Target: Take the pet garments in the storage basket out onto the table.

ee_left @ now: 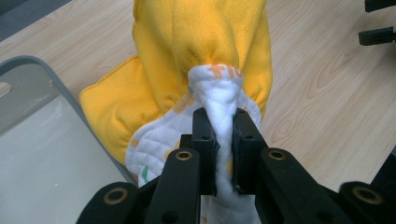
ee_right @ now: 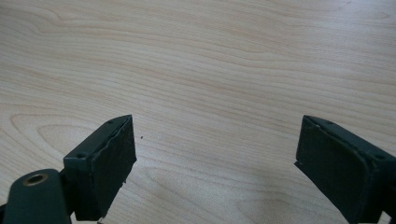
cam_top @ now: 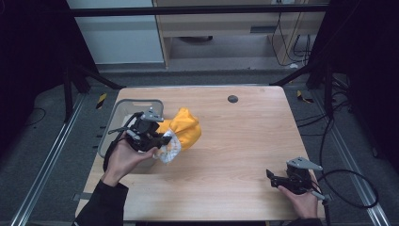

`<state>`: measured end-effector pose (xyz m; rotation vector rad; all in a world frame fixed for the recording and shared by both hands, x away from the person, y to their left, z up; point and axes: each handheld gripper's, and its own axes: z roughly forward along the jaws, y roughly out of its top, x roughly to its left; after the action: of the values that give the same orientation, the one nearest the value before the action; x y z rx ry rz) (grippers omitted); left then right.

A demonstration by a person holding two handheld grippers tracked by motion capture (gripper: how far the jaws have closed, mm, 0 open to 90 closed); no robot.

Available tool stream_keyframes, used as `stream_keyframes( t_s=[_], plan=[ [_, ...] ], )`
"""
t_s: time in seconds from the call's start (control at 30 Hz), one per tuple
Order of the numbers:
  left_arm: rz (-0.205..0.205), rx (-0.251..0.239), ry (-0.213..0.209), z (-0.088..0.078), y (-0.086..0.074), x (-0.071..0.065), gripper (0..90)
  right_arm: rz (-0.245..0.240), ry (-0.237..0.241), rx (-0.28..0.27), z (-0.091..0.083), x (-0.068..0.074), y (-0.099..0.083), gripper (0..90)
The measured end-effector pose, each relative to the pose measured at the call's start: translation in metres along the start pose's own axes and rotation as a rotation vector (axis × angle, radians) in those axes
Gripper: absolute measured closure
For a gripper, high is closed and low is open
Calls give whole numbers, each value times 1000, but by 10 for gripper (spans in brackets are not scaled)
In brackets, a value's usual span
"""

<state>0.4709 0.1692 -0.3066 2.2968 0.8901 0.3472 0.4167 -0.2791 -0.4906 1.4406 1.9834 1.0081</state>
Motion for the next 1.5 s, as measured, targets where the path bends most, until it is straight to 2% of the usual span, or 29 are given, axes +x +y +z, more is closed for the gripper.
stream_keyframes(
  t_s=[0.83,0.97,1.5],
  plan=[
    [59,22,-66,36,6,-26,822,-4,-3,0,0,0,0,120],
    [88,45,-73,47,6,-32,822,-5,-3,1,0,0,0,120],
    [103,69,-107,72,3,-42,821,-3,-1,3,0,0,0,120]
  ],
)
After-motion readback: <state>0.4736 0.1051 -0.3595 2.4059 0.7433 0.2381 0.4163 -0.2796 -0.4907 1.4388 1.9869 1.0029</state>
